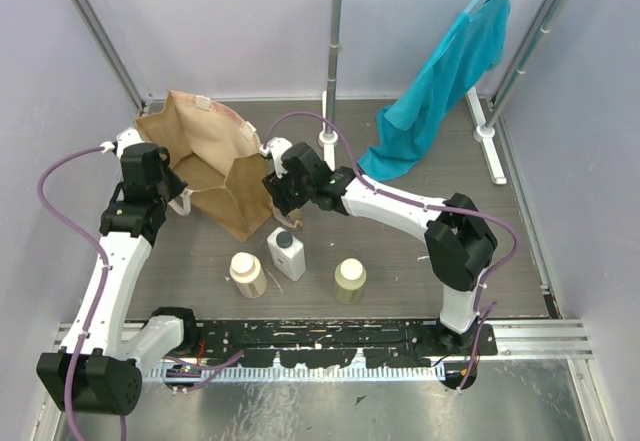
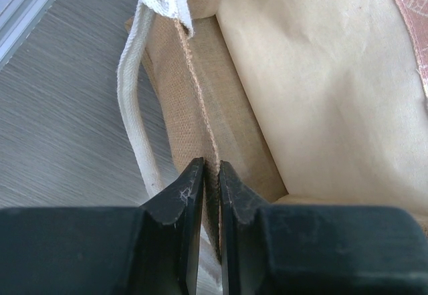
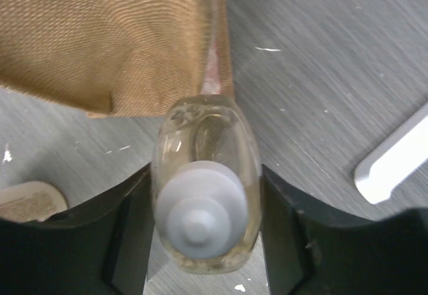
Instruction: Place the personal care products into the canvas bag
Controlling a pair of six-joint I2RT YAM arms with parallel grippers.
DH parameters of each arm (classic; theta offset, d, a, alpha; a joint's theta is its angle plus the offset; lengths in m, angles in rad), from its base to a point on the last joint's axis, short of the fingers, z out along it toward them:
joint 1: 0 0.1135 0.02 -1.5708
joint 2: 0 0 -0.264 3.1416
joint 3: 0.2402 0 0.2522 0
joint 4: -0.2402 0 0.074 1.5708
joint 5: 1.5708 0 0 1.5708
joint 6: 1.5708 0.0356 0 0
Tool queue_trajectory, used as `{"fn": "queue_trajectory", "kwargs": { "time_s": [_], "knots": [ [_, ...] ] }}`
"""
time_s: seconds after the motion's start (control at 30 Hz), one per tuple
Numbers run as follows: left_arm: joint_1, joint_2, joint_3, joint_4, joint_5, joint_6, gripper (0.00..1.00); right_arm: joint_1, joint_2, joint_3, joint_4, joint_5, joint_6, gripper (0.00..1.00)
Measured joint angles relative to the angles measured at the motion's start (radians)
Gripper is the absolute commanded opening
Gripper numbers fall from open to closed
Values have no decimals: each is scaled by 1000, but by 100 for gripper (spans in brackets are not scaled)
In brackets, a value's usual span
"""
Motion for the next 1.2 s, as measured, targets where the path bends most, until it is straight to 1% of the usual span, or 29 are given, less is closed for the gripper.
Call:
{"fn": "queue_trajectory", "kwargs": {
  "time_s": [0.1,0.13,0.2,0.23,0.33,0.43,0.53,0.67,0.8,0.97,1.1,1.2],
  "knots": [
    [0,0,-1,4,0,3,21,0,-4,0,6,-5,-1,17],
    [0,0,-2,6,0,5,21,0,-4,0,5,-6,0,13],
    [0,0,-5,8,0,7,21,1,-4,3,0,-8,-1,8],
    [0,0,-6,10,0,9,21,1,-3,6,-5,-7,-2,7],
    [0,0,-14,19,1,13,21,1,-3,15,-28,-2,-4,1],
    [0,0,-17,24,5,17,20,2,-2,45,-95,17,-6,1],
    [0,-2,-19,28,11,24,18,3,10,125,-231,58,-18,1],
    [0,-5,-25,30,19,36,16,3,27,296,-415,127,-42,1],
    [0,-10,-31,35,25,45,16,3,28,502,-539,186,-77,1],
    [0,-17,-34,37,30,50,15,1,27,717,-580,224,-124,0],
    [0,-21,-47,44,35,51,14,2,26,766,-549,209,-174,0],
    [0,-21,-48,44,38,50,14,2,58,831,-564,169,-206,0]
  ]
}}
